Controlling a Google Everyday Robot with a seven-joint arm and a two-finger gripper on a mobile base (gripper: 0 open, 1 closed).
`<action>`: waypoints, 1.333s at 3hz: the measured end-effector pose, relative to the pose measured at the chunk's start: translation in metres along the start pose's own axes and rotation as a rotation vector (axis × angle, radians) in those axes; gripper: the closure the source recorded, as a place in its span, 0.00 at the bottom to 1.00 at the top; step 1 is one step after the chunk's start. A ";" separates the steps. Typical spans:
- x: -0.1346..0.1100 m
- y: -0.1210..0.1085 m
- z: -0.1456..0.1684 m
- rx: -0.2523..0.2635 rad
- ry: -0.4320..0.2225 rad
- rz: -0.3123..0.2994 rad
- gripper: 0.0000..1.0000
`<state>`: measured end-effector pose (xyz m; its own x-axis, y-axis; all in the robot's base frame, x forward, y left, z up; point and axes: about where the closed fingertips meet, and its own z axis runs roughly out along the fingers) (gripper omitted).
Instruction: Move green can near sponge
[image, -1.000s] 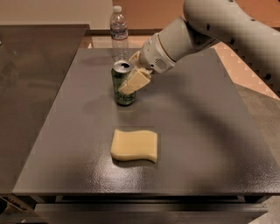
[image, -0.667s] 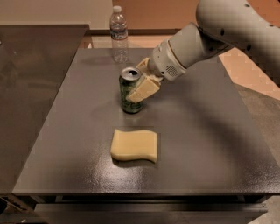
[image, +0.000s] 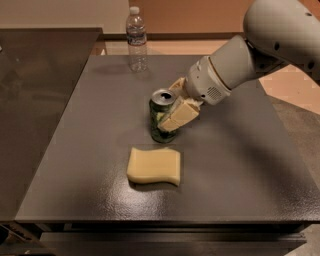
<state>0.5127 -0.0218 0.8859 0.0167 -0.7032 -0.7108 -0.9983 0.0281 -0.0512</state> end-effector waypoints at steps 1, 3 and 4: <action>0.007 0.009 -0.004 -0.007 0.010 0.004 0.59; 0.013 0.010 -0.004 -0.013 0.020 -0.001 0.13; 0.012 0.011 -0.002 -0.015 0.020 -0.004 0.00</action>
Offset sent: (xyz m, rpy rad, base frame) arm -0.0108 -0.0181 -0.0096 -0.0287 0.0068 0.0050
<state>0.5023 -0.0313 0.8789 0.0193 -0.7176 -0.6962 -0.9990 0.0150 -0.0431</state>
